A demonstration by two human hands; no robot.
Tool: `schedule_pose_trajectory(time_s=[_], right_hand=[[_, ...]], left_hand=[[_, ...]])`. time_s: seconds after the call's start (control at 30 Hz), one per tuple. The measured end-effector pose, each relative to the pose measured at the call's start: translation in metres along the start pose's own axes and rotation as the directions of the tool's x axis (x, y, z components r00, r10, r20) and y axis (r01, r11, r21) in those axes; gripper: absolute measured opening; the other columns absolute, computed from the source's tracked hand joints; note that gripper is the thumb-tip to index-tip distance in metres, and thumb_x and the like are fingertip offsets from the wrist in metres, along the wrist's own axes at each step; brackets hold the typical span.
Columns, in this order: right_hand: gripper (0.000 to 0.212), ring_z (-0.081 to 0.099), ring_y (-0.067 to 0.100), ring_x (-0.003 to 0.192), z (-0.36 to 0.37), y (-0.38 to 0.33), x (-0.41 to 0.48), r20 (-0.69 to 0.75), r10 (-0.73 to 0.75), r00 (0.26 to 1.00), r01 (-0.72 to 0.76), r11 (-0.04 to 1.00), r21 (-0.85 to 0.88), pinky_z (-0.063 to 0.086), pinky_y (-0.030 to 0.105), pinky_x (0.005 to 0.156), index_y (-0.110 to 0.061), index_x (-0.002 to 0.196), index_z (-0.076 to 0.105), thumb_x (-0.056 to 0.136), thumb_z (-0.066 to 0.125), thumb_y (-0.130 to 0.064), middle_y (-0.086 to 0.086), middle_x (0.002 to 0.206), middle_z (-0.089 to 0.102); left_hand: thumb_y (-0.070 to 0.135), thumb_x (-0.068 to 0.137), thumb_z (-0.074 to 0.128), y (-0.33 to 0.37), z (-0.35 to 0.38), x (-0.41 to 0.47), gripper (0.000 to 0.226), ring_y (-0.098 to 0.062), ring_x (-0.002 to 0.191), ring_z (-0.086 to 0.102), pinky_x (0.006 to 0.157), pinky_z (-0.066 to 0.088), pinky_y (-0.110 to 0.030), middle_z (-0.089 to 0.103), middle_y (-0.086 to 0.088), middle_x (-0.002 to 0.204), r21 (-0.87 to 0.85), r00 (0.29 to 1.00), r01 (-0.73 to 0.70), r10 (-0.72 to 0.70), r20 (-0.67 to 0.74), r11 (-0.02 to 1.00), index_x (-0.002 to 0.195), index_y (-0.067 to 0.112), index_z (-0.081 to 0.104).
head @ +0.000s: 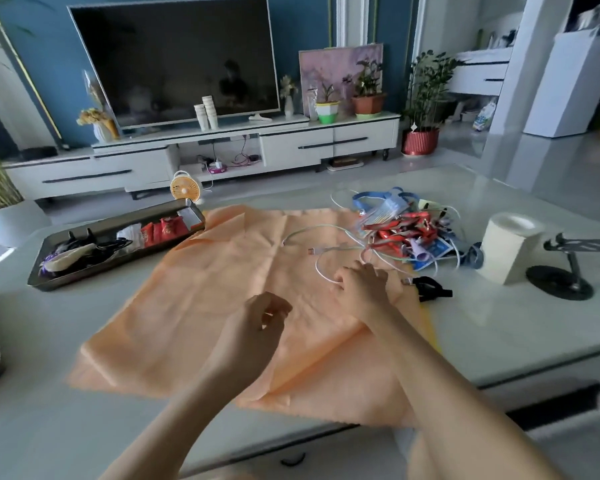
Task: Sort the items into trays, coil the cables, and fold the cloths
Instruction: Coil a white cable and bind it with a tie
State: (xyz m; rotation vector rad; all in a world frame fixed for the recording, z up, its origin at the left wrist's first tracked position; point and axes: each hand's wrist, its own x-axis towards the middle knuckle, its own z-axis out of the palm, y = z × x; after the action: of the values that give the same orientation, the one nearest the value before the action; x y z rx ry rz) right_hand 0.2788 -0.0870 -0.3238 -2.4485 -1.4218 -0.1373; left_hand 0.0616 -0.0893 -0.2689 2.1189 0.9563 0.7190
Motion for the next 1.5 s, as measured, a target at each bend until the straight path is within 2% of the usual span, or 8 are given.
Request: schedule_pose_trajectory(time_s=[0.23, 0.43, 0.67, 0.83, 1.07, 1.13, 1.27, 1.5], right_hand=[[0.019, 0.052, 0.028, 0.104, -0.014, -0.006, -0.022, 0.014, -0.141, 0.99, 0.137, 0.978, 0.159, 0.033, 0.033, 0.087, -0.01, 0.101, 0.057, 0.085, 0.048, -0.016, 0.007, 0.108, 0.06], [0.025, 0.06, 0.026, 0.101, -0.034, -0.03, -0.053, -0.03, -0.284, 0.958, 0.258, 0.815, 0.519, 0.043, 0.028, 0.087, -0.013, 0.108, 0.063, 0.088, 0.049, -0.009, 0.005, 0.111, 0.066], [0.02, 0.06, 0.031, 0.096, -0.034, -0.058, -0.056, -0.095, -0.388, 0.917, 0.376, 0.756, 0.536, 0.044, 0.039, 0.081, -0.008, 0.104, 0.062, 0.096, 0.048, -0.02, 0.009, 0.105, 0.065], [0.018, 0.056, 0.026, 0.082, -0.028, -0.064, -0.047, -0.08, -0.443, 0.893, 0.426, 0.773, 0.47, 0.03, 0.023, 0.066, -0.007, 0.087, 0.064, 0.095, 0.051, -0.017, 0.007, 0.082, 0.06], [0.015, 0.06, 0.02, 0.085, -0.022, -0.047, -0.031, 0.029, -0.284, 0.958, 0.222, 0.806, 0.549, 0.044, 0.033, 0.079, -0.01, 0.086, 0.068, 0.09, 0.054, -0.012, 0.003, 0.088, 0.066], [0.014, 0.059, 0.018, 0.083, -0.02, -0.045, -0.029, 0.034, -0.259, 0.965, 0.203, 0.824, 0.53, 0.044, 0.032, 0.077, -0.013, 0.083, 0.068, 0.09, 0.055, -0.013, 0.0, 0.083, 0.064], [0.013, 0.058, 0.016, 0.084, -0.019, -0.056, -0.033, 0.032, -0.28, 0.96, 0.227, 0.835, 0.501, 0.045, 0.03, 0.078, -0.015, 0.089, 0.068, 0.089, 0.055, -0.014, -0.008, 0.084, 0.056], [0.014, 0.054, 0.004, 0.061, -0.03, -0.068, -0.043, 0.28, -0.43, 0.858, 0.222, 0.803, 0.553, 0.041, 0.018, 0.06, -0.016, 0.073, 0.071, 0.082, 0.066, -0.024, -0.007, 0.063, 0.062]], left_hand=[[0.006, 0.094, 0.045, -0.023, 0.046, 0.043, 0.025, -0.018, 0.077, 0.065, 0.071, 0.053, -0.033, 0.067, -0.002, 0.087, -0.304, 0.96, 0.272, -0.278, 0.022, 0.913, 0.086, 0.023, 0.062], [0.021, 0.1, 0.038, -0.01, 0.059, 0.069, 0.03, -0.016, 0.048, 0.058, 0.052, 0.045, -0.028, 0.062, -0.008, 0.059, -0.776, 0.84, 0.48, -0.47, 0.271, 0.41, 0.081, 0.007, 0.057], [0.012, 0.099, 0.031, -0.019, 0.01, 0.074, 0.032, -0.007, 0.033, 0.04, 0.046, 0.044, -0.018, 0.036, 0.007, 0.039, -0.974, 0.897, 0.222, -0.401, 0.185, 0.048, 0.069, 0.014, 0.042], [0.011, 0.098, 0.029, -0.043, -0.064, 0.065, 0.033, -0.003, 0.031, 0.024, 0.036, 0.023, -0.011, 0.028, 0.009, 0.037, -0.998, 0.908, 0.043, -0.418, 0.018, 0.05, 0.068, 0.017, 0.04], [0.009, 0.073, 0.052, -0.078, -0.168, 0.035, 0.017, -0.004, 0.034, 0.021, 0.035, 0.021, -0.012, 0.032, 0.009, 0.039, -0.988, 0.939, -0.129, -0.331, -0.095, -0.084, 0.059, 0.017, 0.051], [0.01, 0.077, 0.049, -0.073, -0.171, 0.031, 0.019, -0.002, 0.037, 0.014, 0.029, 0.02, -0.014, 0.023, 0.008, 0.039, -0.994, 0.956, -0.075, -0.291, -0.048, -0.083, 0.059, 0.016, 0.052], [0.013, 0.064, 0.059, -0.031, -0.114, 0.025, 0.006, -0.003, 0.033, 0.009, 0.027, 0.012, -0.014, 0.018, 0.006, 0.038, -0.918, 0.93, 0.294, -0.3, 0.212, 0.265, 0.059, 0.015, 0.057], [0.008, 0.09, 0.025, -0.013, -0.054, 0.032, 0.03, -0.003, 0.024, 0.019, 0.027, 0.009, -0.014, 0.023, 0.007, 0.037, -0.904, 0.847, 0.418, -0.401, 0.35, 0.092, 0.064, 0.015, 0.036]])
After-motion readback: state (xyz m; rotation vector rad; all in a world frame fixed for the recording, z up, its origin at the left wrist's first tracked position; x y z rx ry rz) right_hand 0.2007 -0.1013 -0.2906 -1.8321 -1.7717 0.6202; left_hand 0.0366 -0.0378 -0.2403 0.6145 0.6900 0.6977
